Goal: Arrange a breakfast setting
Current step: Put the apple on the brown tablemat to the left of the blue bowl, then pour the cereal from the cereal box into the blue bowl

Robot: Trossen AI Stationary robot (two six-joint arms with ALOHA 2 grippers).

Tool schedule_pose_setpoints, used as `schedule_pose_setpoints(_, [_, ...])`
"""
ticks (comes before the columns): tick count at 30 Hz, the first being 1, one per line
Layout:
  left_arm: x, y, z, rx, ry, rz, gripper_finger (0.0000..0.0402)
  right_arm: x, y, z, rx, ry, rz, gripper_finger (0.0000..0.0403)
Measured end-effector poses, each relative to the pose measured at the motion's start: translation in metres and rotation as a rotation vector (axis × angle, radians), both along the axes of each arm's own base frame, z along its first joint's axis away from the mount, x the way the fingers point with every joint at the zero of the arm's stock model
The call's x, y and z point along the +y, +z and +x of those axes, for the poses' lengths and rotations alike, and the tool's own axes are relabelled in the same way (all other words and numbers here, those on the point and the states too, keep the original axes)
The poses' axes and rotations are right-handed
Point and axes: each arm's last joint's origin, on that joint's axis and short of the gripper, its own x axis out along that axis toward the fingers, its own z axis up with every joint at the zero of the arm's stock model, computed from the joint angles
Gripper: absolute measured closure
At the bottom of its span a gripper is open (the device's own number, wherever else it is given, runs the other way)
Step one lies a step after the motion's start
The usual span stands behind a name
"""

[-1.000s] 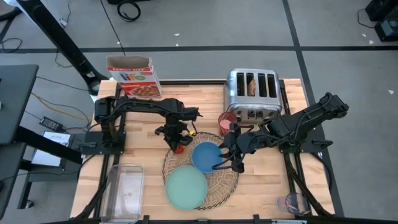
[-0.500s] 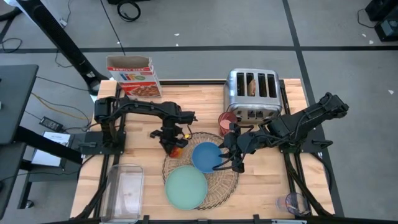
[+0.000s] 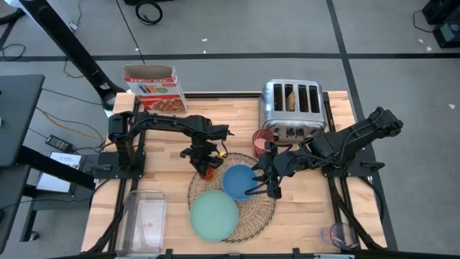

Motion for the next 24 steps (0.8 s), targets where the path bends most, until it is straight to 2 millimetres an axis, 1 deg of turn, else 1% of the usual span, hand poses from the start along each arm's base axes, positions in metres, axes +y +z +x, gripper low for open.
schedule_pose_setpoints(8, [0.000,0.000,0.001,-0.014,-0.008,0.005,0.0289,0.000,0.000,0.000,0.000,0.001,0.000,0.0231])
schedule_pose_setpoints(15, [0.000,0.002,0.002,-0.039,-0.008,0.008,0.0280,0.000,0.000,0.000,-0.002,0.015,-0.023,0.0227])
schedule_pose_setpoints(20, [0.001,0.012,-0.001,-0.066,-0.012,0.013,0.0279,-0.003,0.000,0.001,-0.016,-0.025,-0.063,0.0227])
schedule_pose_setpoints(24, [0.001,0.023,-0.004,-0.104,-0.010,0.017,0.0279,-0.005,0.001,0.002,-0.026,-0.019,-0.094,0.0227])
